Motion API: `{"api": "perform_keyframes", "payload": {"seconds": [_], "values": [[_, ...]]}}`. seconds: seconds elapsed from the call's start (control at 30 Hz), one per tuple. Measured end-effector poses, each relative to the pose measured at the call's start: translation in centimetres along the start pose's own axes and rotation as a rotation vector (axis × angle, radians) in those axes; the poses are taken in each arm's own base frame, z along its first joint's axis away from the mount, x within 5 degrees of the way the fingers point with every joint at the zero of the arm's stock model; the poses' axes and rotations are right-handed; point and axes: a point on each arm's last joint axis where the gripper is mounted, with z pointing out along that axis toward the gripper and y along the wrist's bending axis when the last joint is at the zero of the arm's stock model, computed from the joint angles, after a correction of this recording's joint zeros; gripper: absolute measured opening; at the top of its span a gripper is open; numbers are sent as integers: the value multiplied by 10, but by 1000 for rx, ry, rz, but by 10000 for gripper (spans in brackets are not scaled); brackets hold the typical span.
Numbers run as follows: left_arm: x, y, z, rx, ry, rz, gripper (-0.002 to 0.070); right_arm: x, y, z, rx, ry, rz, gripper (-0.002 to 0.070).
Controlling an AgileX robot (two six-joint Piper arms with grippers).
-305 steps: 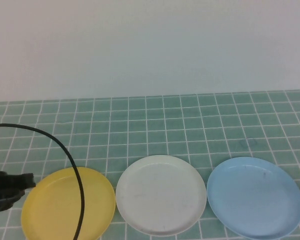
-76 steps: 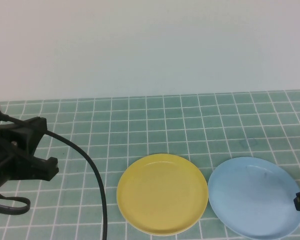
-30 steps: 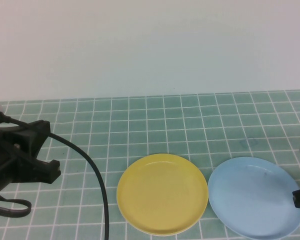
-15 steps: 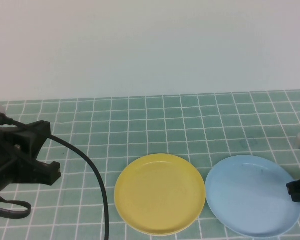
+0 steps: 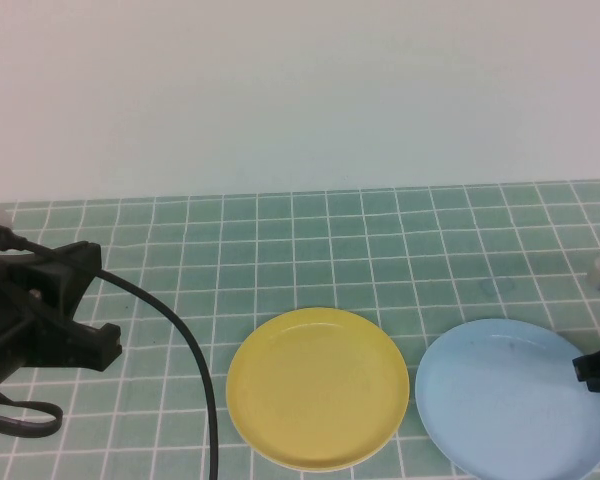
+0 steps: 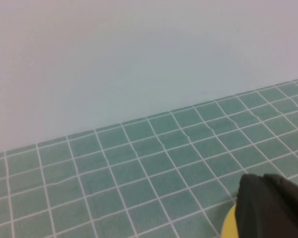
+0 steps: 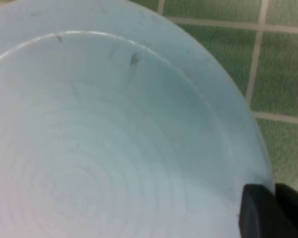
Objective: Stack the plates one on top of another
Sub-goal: Pick up the blue plate, then place the blue plate on the yellow plate
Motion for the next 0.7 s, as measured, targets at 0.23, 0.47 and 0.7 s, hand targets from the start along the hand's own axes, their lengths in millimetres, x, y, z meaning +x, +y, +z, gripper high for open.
{"api": "perform_keyframes", "payload": {"seconds": [0.23,0.47,0.7], "values": [[0,0,0,-2,-2,0,-1,-11,-2,-6,24,-34,-51,15],[0,0,0,-4,-4,0,-1,-48,5,-48,46,-219,-81,14],[0,0,0,-4,-4,0,-1,-70,44,-69,-55,-243,-168,13]]}}
